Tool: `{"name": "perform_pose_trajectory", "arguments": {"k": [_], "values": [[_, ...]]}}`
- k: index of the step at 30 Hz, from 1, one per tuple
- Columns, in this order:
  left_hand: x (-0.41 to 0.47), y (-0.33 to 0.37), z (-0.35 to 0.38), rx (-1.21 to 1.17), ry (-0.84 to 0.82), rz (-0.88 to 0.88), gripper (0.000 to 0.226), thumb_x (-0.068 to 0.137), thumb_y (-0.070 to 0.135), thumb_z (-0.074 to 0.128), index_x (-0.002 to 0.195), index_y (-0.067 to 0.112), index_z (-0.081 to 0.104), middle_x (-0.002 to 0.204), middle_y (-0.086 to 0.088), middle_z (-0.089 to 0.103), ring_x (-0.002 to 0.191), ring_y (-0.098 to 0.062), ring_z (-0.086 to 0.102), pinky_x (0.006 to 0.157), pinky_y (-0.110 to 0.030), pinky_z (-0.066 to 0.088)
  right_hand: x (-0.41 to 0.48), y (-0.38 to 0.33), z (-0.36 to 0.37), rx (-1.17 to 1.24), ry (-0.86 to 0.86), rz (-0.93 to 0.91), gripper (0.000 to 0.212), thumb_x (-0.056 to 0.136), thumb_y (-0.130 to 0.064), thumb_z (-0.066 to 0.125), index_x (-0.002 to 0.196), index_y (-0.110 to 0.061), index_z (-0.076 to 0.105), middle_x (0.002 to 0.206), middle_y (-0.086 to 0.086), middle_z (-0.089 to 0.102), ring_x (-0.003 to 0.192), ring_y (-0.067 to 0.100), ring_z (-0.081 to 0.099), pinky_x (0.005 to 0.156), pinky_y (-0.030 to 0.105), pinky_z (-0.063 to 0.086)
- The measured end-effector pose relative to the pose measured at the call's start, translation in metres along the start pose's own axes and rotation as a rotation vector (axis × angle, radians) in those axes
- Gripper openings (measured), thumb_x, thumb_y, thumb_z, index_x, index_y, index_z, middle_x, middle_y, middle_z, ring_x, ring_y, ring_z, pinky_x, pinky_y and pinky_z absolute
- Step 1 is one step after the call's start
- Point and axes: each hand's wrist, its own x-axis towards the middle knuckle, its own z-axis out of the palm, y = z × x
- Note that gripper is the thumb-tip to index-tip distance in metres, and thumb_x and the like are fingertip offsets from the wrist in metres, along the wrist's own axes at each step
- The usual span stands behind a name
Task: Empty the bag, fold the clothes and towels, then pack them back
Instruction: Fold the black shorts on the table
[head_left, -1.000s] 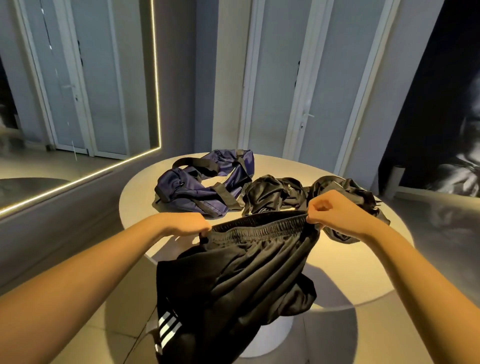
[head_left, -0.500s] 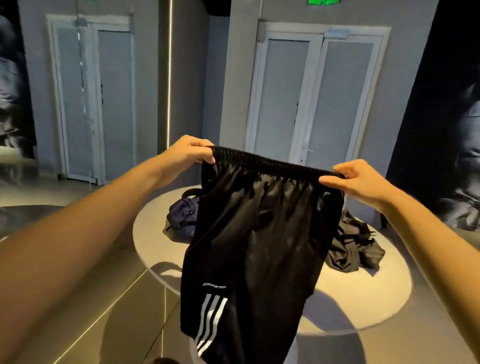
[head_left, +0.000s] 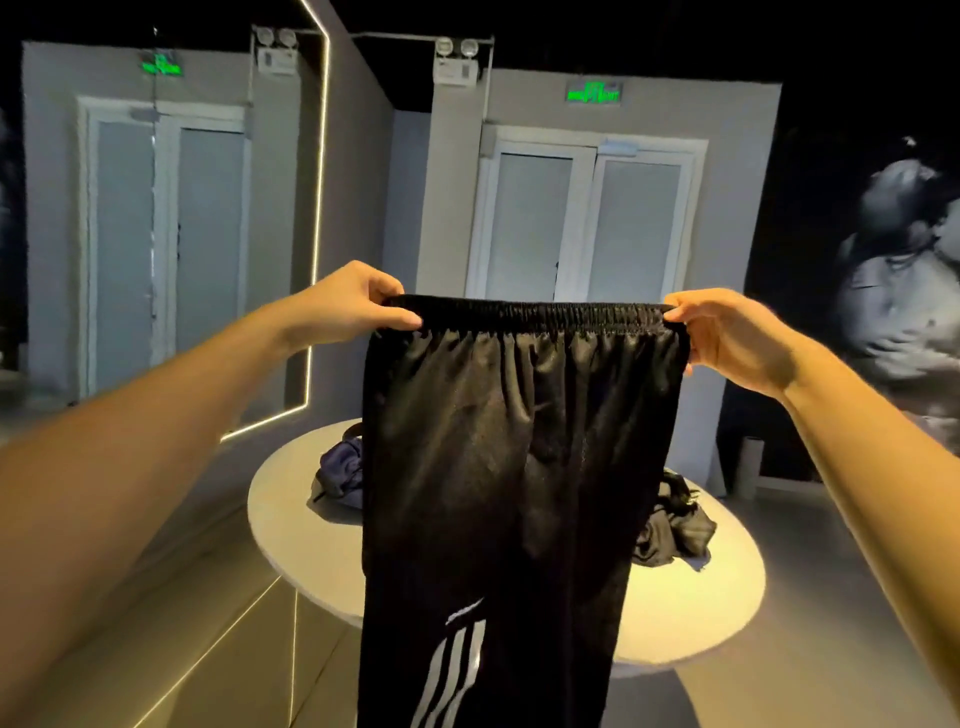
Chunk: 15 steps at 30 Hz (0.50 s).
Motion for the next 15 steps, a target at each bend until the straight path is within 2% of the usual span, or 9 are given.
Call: {"name": "perform_pose_trajectory", "arguments": {"k": [1, 3, 6, 8, 9, 11, 13, 15], "values": [[0.002, -0.002, 0.003, 0.084, 0.02, -0.003, 0.027, 0.089, 0.035, 0.077, 0.084, 0.009, 0.073, 0.076, -0.012, 0.067, 0.07, -0.014, 0.06, 0.071, -0.033, 0.046, 0.002, 0.0, 0.004, -0.066, 0.033, 0.006, 0.023, 0.082, -0.028, 0.065, 0.072, -0.008, 0.058, 0.078, 0.014, 0.056, 0.071, 0.022, 0.053, 0.067, 0.038, 0.043], [0.006, -0.004, 0.006, 0.225, 0.09, 0.0, 0.03, 0.089, 0.04, 0.077, 0.083, 0.011, 0.07, 0.076, -0.015, 0.066, 0.068, -0.019, 0.058, 0.067, -0.039, 0.045, 0.008, 0.005, 0.012, -0.236, 0.109, 0.005, 0.029, 0.088, -0.03, 0.071, 0.075, -0.004, 0.069, 0.079, 0.018, 0.063, 0.074, 0.025, 0.06, 0.068, 0.039, 0.049], [0.01, -0.003, 0.008, 0.437, 0.169, 0.064, 0.028, 0.09, 0.046, 0.074, 0.083, 0.021, 0.066, 0.073, 0.0, 0.062, 0.07, -0.019, 0.06, 0.063, -0.037, 0.045, 0.017, 0.011, 0.014, -0.481, 0.171, 0.015, 0.038, 0.095, -0.033, 0.069, 0.084, 0.004, 0.069, 0.076, 0.016, 0.066, 0.07, 0.019, 0.066, 0.058, 0.027, 0.054], [0.012, -0.001, 0.01, 0.605, 0.203, 0.127, 0.028, 0.091, 0.051, 0.07, 0.089, 0.023, 0.065, 0.079, 0.004, 0.057, 0.076, -0.019, 0.056, 0.066, -0.033, 0.043, 0.021, 0.015, 0.012, -0.742, 0.227, -0.058, 0.038, 0.095, -0.038, 0.068, 0.078, -0.005, 0.066, 0.069, 0.011, 0.064, 0.065, 0.022, 0.063, 0.055, 0.03, 0.05], [0.015, -0.002, 0.01, 0.669, 0.213, 0.147, 0.029, 0.091, 0.053, 0.069, 0.095, 0.025, 0.066, 0.084, 0.003, 0.055, 0.081, -0.021, 0.054, 0.07, -0.035, 0.045, 0.022, 0.017, 0.012, -0.908, 0.269, -0.127, 0.038, 0.095, -0.043, 0.066, 0.074, -0.012, 0.062, 0.066, 0.007, 0.061, 0.063, 0.023, 0.061, 0.055, 0.034, 0.048], [0.021, -0.006, 0.01, 0.729, 0.208, 0.146, 0.036, 0.091, 0.058, 0.066, 0.106, 0.026, 0.068, 0.094, -0.002, 0.055, 0.092, -0.027, 0.053, 0.08, -0.041, 0.048, 0.026, 0.023, 0.014, -1.211, 0.342, -0.254, 0.042, 0.096, -0.048, 0.062, 0.067, -0.02, 0.051, 0.06, -0.003, 0.052, 0.061, 0.025, 0.056, 0.056, 0.032, 0.042], [0.025, -0.008, 0.009, 0.73, 0.204, 0.146, 0.037, 0.091, 0.056, 0.066, 0.109, 0.024, 0.07, 0.095, -0.003, 0.055, 0.094, -0.028, 0.053, 0.081, -0.04, 0.045, 0.029, 0.025, 0.016, -1.255, 0.394, -0.311, 0.042, 0.097, -0.049, 0.061, 0.068, -0.021, 0.047, 0.059, -0.006, 0.049, 0.06, 0.026, 0.054, 0.056, 0.031, 0.041], [0.028, -0.006, 0.009, 0.725, 0.24, 0.164, 0.034, 0.092, 0.052, 0.067, 0.106, 0.02, 0.069, 0.09, -0.003, 0.055, 0.089, -0.027, 0.053, 0.078, -0.037, 0.041, 0.034, 0.027, 0.013, -1.119, 0.419, -0.293, 0.041, 0.096, -0.048, 0.063, 0.071, -0.018, 0.051, 0.061, -0.001, 0.053, 0.06, 0.026, 0.055, 0.056, 0.032, 0.044]]}}
